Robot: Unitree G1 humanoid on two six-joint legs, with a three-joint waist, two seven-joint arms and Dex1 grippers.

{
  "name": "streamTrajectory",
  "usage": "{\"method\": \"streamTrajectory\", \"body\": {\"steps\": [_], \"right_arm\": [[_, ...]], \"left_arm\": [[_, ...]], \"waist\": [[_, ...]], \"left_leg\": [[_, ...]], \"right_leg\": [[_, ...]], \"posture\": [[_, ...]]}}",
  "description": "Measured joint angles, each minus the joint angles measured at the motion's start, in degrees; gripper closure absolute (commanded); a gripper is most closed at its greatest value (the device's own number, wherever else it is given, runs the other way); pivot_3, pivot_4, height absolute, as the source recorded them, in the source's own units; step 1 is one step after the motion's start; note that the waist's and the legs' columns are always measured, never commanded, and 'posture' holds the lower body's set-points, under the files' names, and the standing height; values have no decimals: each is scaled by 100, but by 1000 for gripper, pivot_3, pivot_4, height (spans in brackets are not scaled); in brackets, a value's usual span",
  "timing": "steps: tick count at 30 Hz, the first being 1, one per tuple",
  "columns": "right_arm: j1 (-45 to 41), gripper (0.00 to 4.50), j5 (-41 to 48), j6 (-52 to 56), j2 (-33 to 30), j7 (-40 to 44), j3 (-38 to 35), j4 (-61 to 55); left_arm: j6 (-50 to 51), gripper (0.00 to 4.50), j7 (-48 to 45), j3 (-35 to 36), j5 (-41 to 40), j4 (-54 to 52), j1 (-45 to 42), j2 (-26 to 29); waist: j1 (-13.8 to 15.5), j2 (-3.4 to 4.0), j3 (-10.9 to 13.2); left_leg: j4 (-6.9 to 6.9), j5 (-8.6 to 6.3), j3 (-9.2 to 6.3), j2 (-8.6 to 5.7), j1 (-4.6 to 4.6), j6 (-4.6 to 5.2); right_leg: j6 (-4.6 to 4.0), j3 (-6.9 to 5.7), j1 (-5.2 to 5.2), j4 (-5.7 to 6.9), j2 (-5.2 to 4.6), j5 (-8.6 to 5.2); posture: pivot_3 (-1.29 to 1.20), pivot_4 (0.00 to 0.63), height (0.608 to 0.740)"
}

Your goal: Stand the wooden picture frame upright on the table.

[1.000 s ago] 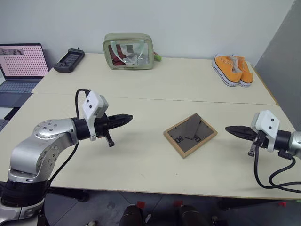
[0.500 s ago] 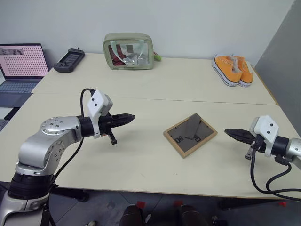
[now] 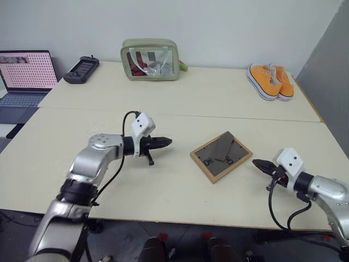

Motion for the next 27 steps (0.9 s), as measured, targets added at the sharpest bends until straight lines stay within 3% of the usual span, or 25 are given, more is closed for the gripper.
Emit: {"method": "streamTrajectory", "body": {"steps": [6, 13, 19, 27], "right_arm": [[50, 4500, -217, -62, 283, -290, 188, 10], [51, 4500, -356, 42, 496, -628, 312, -238], [-266, 4500, -471, 208, 795, -1018, 373, -242], [-293, 4500, -666, 194, 799, -1191, 374, -43]], "left_arm": [[-928, 4491, -73, -260, 659, 1692, -825, -715], [-1698, 4491, -44, -445, 1255, 2955, -1282, -1522], [-2045, 4491, 153, -564, 1655, 3556, -1445, -2025], [-2077, 4491, 158, -554, 1778, 3606, -1477, -2103]], "waist": [[2, 0, 0], [1, 0, 0], [-7, 0, 0], [-2, 0, 0]], "left_leg": [[2, 0, -2, -1, -3, 0], [2, 0, -3, -3, -6, 0], [2, 1, -3, -4, -6, 1], [2, 1, -4, -5, -6, 1]], "right_leg": [[1, -2, -2, 2, 0, 0], [2, -2, -2, 2, 0, 1], [2, -1, -5, 6, 1, 1], [3, -1, -4, 8, 1, 2]], "posture": [[0, 150, 740], [0, 150, 740], [0, 150, 740], [0, 150, 740]]}}
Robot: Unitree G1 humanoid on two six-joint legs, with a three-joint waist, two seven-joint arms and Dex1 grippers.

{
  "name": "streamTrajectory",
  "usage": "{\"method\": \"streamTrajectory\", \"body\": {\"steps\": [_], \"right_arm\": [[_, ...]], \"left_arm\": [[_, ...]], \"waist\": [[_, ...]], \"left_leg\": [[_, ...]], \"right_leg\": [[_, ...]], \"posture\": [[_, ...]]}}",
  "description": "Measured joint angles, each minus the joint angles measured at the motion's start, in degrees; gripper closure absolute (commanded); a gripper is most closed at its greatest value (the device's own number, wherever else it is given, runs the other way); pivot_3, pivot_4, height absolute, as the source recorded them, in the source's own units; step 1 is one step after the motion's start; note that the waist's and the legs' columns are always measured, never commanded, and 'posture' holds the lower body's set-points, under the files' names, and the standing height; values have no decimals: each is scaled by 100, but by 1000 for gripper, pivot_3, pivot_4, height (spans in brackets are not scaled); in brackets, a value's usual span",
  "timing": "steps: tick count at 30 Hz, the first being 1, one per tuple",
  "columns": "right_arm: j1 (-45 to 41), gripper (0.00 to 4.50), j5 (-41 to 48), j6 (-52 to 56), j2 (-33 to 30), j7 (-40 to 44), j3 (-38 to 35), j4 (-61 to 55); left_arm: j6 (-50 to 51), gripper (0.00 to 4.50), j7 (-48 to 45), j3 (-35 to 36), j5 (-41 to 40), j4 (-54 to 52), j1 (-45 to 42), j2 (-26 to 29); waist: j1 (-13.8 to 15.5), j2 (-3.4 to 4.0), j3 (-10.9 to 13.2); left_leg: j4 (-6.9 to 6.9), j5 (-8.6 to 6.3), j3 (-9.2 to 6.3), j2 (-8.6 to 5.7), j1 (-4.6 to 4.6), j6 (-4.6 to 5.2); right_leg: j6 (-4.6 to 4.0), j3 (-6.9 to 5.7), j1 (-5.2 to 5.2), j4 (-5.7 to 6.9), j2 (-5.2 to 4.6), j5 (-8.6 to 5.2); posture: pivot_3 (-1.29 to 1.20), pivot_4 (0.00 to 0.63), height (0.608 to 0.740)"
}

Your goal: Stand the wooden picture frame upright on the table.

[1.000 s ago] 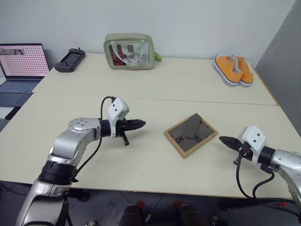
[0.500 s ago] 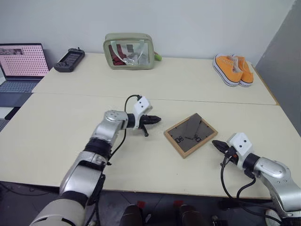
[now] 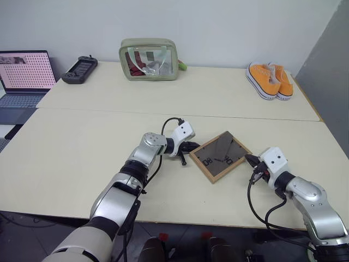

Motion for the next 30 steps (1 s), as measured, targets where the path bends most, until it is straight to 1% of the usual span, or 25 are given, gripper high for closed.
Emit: {"method": "streamTrajectory", "body": {"steps": [5, 9, 13, 19, 21, 26, 28, 30], "right_arm": [[96, 4500, -123, -126, -154, -30, -132, 242], [37, 4500, -218, -213, 35, -27, 54, 510], [-368, 4500, -257, -322, 254, -30, 302, 904], [-859, 4500, -439, -534, 342, -11, 506, 1426], [-939, 4500, -447, -578, 352, 5, 542, 1512], [-1250, 4500, -487, -719, 388, 132, 701, 1791], [-1361, 4500, -490, -780, 417, 166, 744, 1838], [-1467, 4500, -490, -855, 465, 226, 814, 1890]], "left_arm": [[11, 4491, -84, 29, 0, -1, 0, 84], [42, 4491, -84, 63, 0, -8, 1, 97], [122, 4491, -95, 85, 0, -170, 5, 95], [542, 4491, -116, 130, 0, -667, 142, 160], [810, 4491, -230, 124, -6, -1095, 343, 257], [2360, 4491, -714, -13, -296, -3370, 1272, 768], [2950, 4491, -781, -31, -453, -4163, 1444, 971], [3306, 4491, -814, -29, -558, -4791, 1528, 1195]], "waist": [[-1, 0, 0], [-20, 1, 0], [-17, 1, 0], [-12, 1, -1], [-22, 2, -1], [-52, 7, 1], [-48, 6, 1], [-47, 7, 1]], "left_leg": [[0, 0, 0, 0, 0, 0], [0, 1, 0, 0, 3, 1], [2, 1, 0, 0, 3, 1], [1, 1, 0, 0, 3, 0], [0, 1, -1, 0, 3, 0], [1, 2, -3, 2, 3, -1], [3, 2, -4, 2, 6, -1], [4, 2, -4, 2, 14, -1]], "right_leg": [[0, -1, 0, 0, 0, 0], [0, 0, -2, 8, 1, 0], [0, 2, -5, 19, 1, 0], [-1, 0, -9, 28, 1, 0], [-1, 1, -11, 32, 1, 0], [-5, 2, -14, 47, 1, -2], [-4, 1, -12, 54, 1, -2], [-4, 2, -6, 56, 1, -2]], "posture": [[0, 150, 740], [0, 150, 740], [0, 150, 740], [0, 150, 740], [0, 150, 740], [0, 150, 740], [0, 150, 740], [0, 150, 740]]}}
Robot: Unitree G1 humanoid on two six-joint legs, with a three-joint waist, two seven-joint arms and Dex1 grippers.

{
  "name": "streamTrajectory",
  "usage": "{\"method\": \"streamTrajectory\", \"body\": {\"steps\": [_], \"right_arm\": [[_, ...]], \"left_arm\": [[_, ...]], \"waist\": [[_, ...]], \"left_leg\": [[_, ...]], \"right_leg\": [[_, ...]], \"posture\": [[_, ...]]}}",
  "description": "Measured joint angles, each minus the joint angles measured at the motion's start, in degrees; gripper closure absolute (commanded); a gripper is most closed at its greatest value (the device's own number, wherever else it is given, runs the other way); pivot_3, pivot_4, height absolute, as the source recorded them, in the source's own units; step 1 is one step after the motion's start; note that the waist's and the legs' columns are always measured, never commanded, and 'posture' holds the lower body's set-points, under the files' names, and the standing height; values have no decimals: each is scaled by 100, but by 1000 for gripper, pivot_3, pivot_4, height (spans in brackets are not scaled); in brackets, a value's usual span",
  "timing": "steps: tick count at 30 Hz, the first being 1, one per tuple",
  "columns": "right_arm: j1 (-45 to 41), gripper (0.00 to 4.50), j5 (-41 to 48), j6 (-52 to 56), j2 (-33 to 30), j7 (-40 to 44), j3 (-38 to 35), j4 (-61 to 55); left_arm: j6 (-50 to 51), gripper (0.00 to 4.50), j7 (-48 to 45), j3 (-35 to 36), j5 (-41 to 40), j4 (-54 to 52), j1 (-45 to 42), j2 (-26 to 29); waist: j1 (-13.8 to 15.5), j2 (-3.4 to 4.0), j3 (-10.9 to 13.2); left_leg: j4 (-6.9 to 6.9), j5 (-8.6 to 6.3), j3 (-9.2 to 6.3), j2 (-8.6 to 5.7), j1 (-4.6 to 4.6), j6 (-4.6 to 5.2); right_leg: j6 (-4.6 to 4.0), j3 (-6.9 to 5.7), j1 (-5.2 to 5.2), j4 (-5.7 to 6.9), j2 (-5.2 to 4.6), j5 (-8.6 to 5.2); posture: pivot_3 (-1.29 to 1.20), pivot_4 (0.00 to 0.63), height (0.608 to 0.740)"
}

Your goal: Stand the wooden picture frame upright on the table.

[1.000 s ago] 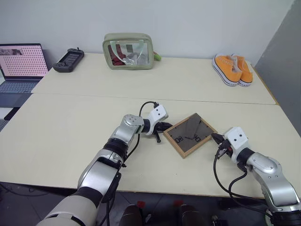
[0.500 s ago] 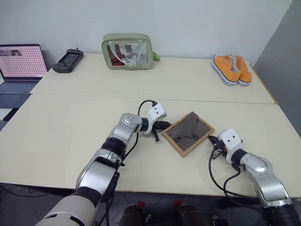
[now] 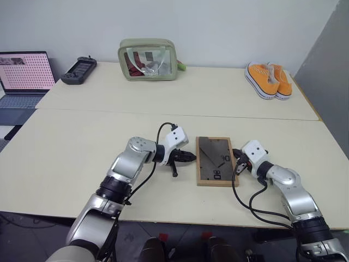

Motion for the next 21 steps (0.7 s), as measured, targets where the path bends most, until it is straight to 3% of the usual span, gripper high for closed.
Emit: {"method": "streamTrajectory", "body": {"steps": [3, 13, 17, 21], "right_arm": [[-50, 4500, -1, -58, 16, 47, 78, 51], [-130, 4500, -73, -298, -225, 292, 88, 287], [45, 4500, -76, -403, -556, 470, 62, 231], [471, 4500, -25, -495, -919, 734, -16, -105]], "left_arm": [[264, 4491, 90, 57, -115, -410, 97, 195], [602, 4491, 628, 360, -333, -331, 172, 312], [1581, 4491, 588, 773, -882, -848, 542, 726], [3412, 4491, 610, 1361, -1737, -1429, 574, 1008]], "waist": [[2, 1, 0], [25, 1, 0], [1, 1, 0], [23, 0, 0]], "left_leg": [[0, 0, 0, 0, 3, 0], [-2, 0, 1, 0, 1, 1], [-3, -1, -1, 2, 1, 1], [1, -1, -3, 0, 0, 1]], "right_leg": [[-1, 0, 1, 0, 0, 0], [-1, 1, -3, -1, 0, -1], [-9, -1, -5, 2, 1, -6], [-8, -4, 0, 4, 0, -8]], "posture": [[0, 150, 740], [0, 150, 740], [0, 150, 740], [0, 150, 740]]}}
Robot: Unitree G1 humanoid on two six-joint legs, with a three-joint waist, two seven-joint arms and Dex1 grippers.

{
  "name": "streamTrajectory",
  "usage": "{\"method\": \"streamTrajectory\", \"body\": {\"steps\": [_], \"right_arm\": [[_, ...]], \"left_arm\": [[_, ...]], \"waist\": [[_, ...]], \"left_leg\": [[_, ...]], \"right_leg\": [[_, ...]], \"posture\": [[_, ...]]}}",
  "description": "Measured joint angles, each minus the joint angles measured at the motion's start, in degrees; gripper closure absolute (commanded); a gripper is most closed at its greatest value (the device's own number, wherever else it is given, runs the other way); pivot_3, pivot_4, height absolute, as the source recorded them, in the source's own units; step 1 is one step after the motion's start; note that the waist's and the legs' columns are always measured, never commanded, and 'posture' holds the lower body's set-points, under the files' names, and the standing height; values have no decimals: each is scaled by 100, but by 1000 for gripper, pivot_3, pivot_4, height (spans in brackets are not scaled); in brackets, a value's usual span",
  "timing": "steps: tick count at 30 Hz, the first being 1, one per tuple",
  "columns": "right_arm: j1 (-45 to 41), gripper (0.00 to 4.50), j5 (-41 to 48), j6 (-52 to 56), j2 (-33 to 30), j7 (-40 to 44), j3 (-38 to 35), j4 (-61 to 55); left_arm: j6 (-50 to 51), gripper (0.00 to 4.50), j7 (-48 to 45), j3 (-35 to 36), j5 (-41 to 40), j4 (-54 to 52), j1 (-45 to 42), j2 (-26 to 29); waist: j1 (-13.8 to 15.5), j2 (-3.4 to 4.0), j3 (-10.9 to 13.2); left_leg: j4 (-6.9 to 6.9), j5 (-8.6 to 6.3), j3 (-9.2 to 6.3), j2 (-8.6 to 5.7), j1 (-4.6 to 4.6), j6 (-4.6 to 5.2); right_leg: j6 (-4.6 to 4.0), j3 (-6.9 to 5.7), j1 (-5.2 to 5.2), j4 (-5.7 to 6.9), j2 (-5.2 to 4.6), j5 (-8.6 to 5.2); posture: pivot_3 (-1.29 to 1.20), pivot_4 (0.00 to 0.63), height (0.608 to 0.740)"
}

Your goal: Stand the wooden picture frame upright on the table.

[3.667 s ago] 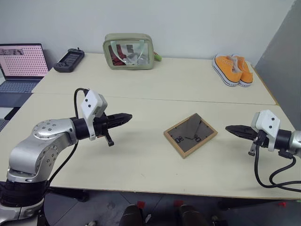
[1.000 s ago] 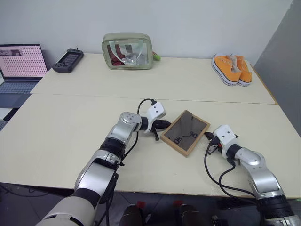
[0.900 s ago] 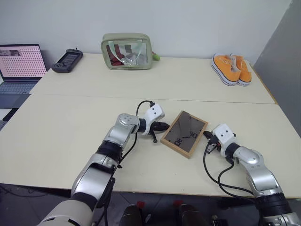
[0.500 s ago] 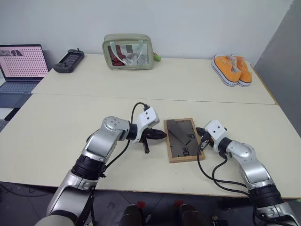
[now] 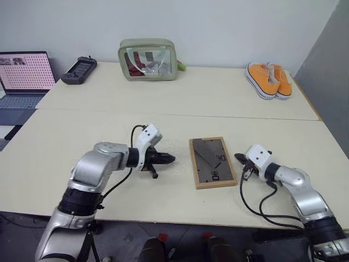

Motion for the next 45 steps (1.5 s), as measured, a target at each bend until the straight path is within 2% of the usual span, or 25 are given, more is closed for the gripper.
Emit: {"method": "streamTrajectory", "body": {"steps": [3, 4, 7, 12, 16, 21, 27, 31, 38, 45], "right_arm": [[448, 4500, 145, 2, -257, 241, -132, -413], [534, 4500, 191, 17, -315, 297, -172, -479], [658, 4500, 296, 114, -400, 397, -217, -632], [660, 4500, 303, 260, -299, 417, -165, -824], [643, 4500, 295, 368, -162, 396, -106, -896], [539, 4500, 283, 477, 30, 367, 62, -906], [461, 4500, 281, 502, 29, 362, 74, -905], [419, 4500, 280, 502, 29, 329, 75, -903], [419, 4500, 277, 501, 29, 280, 76, -891], [415, 4500, 245, 501, 60, 244, 87, -876]], "left_arm": [[1737, 4491, 19, 403, -709, -326, -221, 83], [1958, 4491, 85, 442, -853, -439, -258, 105], [2212, 4491, 594, 350, -1368, -297, -475, 93], [2214, 4491, 2256, 548, -2358, 1238, -956, -285], [2213, 3659, 3729, 835, -3442, 1531, -639, -451], [2215, 2631, 5678, 1209, -4830, 1625, -191, -991], [2213, 1416, 7277, 1550, -6010, 1868, -191, -1369], [2090, 553, 8033, 1540, -6724, 2108, -211, -1374], [1561, 553, 8885, 1268, -7575, 2742, -531, -1068], [1625, 553, 8685, 679, -7784, 3170, -1027, -646]], "waist": [[13, 0, 0], [6, -1, 0], [6, -1, 0], [-10, -1, 0], [-23, -1, 0], [18, -2, 0], [21, -2, -1], [17, -2, -1], [27, -2, -1], [27, -2, -1]], "left_leg": [[0, 0, -3, -2, -1, 0], [0, 0, -2, -1, 1, 0], [0, 0, -4, 0, 8, 0], [-1, 0, -4, 0, 6, 0], [-2, 0, -5, 1, 5, 0], [4, 1, -8, -1, 7, -2], [4, 1, -8, -4, 8, -3], [2, 1, -9, -4, 11, -2], [3, 1, -8, -6, 9, -3], [2, 3, -11, -9, 7, -5]], "right_leg": [[7, -1, 2, -1, 0, -4], [7, 0, 3, -1, 0, -4], [4, -1, 4, 7, 1, -2], [2, 3, -1, 6, 0, -2], [-2, 4, -3, 8, -2, -4], [-1, 0, 2, 16, -5, -3], [0, 0, 4, 14, -6, -3], [-1, 0, 4, 15, -5, -3], [-1, 0, 4, 12, -5, -3], [-1, -2, 0, 11, -3, -3]], "posture": [[0, 150, 740], [0, 150, 740], [0, 150, 740], [0, 150, 740], [0, 150, 740], [0, 150, 740], [0, 150, 740], [0, 150, 740], [0, 150, 740], [0, 150, 740]]}}
